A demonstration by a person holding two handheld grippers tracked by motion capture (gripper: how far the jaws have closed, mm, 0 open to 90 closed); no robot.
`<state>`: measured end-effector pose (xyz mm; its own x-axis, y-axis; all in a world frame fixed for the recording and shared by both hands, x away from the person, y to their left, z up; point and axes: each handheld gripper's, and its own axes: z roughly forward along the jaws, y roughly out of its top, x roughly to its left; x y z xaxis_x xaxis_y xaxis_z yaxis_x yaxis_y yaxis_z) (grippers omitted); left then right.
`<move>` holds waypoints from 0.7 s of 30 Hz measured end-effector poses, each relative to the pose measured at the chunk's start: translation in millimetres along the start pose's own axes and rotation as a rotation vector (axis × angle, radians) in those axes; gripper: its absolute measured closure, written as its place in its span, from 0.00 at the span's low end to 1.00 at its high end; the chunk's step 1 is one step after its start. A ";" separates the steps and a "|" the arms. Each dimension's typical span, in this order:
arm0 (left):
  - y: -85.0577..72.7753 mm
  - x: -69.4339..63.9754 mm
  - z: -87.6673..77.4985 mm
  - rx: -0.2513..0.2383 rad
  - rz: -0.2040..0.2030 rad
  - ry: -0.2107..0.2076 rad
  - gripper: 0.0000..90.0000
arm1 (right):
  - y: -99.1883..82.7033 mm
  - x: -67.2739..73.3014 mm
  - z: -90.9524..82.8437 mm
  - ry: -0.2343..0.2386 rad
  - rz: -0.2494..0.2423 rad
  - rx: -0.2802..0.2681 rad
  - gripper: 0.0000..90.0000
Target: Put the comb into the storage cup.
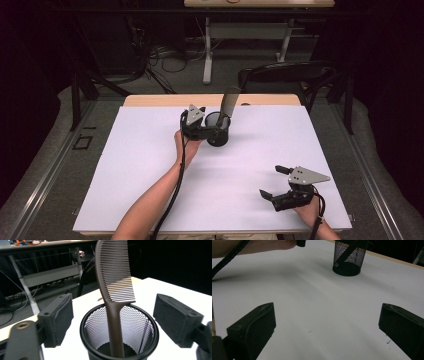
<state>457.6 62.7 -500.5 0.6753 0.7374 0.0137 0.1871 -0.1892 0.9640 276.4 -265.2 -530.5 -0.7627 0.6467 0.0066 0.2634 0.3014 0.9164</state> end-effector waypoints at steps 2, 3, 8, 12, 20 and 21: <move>0.8 0.5 -3.9 0.014 0.004 -0.001 0.15 | 0.0 0.1 0.0 0.000 -0.001 0.000 0.01; 1.2 0.6 -5.8 0.020 0.007 -0.003 0.14 | 0.0 0.2 -0.1 0.001 -0.001 -0.001 0.01; 3.1 1.5 -15.2 0.051 0.009 -0.010 0.08 | 0.0 0.3 -1.0 -0.001 -0.001 0.000 0.01; 4.1 2.8 -22.9 0.085 0.018 -0.021 0.03 | 0.1 0.0 -1.5 -0.002 -0.001 0.001 0.01; 4.1 6.3 -37.8 0.139 0.034 -0.040 0.00 | -0.7 0.4 -1.1 -0.005 0.007 0.004 0.01; 3.8 6.5 -39.2 0.144 0.031 -0.043 0.00 | -0.8 0.4 -1.5 -0.007 0.005 0.001 0.01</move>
<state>434.7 92.2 -486.4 0.7116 0.7020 0.0283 0.2641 -0.3045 0.9152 275.0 -266.2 -530.7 -0.7573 0.6530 0.0087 0.2682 0.2988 0.9158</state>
